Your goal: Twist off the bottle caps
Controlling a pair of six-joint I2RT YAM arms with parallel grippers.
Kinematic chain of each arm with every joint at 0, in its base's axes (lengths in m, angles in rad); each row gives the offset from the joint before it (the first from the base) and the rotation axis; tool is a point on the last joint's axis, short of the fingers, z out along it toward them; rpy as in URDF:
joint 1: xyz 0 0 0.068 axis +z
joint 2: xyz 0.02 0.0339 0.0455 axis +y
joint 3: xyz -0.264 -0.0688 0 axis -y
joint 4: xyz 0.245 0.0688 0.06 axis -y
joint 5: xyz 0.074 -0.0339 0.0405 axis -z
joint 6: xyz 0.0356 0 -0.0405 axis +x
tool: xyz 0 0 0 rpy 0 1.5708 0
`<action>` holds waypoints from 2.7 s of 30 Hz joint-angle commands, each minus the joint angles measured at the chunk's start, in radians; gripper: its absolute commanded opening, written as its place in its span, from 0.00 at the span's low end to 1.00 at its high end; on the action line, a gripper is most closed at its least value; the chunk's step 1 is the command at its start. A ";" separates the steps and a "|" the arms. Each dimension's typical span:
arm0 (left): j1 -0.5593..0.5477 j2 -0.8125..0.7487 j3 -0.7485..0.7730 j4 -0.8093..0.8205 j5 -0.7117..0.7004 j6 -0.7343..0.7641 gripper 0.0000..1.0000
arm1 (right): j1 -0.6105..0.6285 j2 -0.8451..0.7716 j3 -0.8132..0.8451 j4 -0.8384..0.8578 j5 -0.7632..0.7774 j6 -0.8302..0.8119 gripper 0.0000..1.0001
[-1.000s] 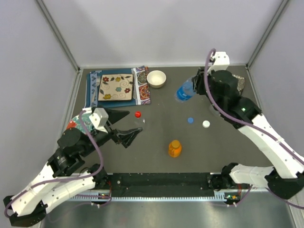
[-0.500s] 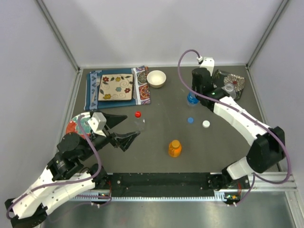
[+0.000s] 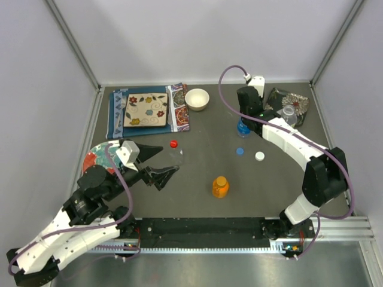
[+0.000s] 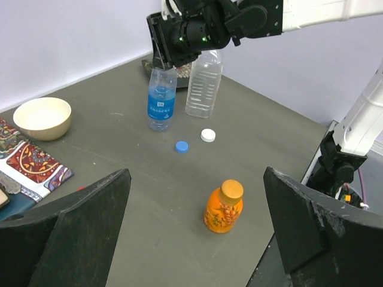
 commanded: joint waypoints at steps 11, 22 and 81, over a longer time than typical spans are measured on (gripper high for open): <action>0.000 0.067 0.007 0.067 0.021 0.000 0.98 | -0.008 0.002 0.047 -0.015 -0.039 -0.009 0.60; 0.000 0.072 0.010 0.067 0.030 -0.004 0.98 | -0.009 -0.001 0.047 -0.020 -0.059 0.000 0.59; 0.000 0.187 -0.068 0.034 -0.315 -0.164 0.97 | 0.635 -0.452 -0.544 -0.119 -0.404 0.215 0.61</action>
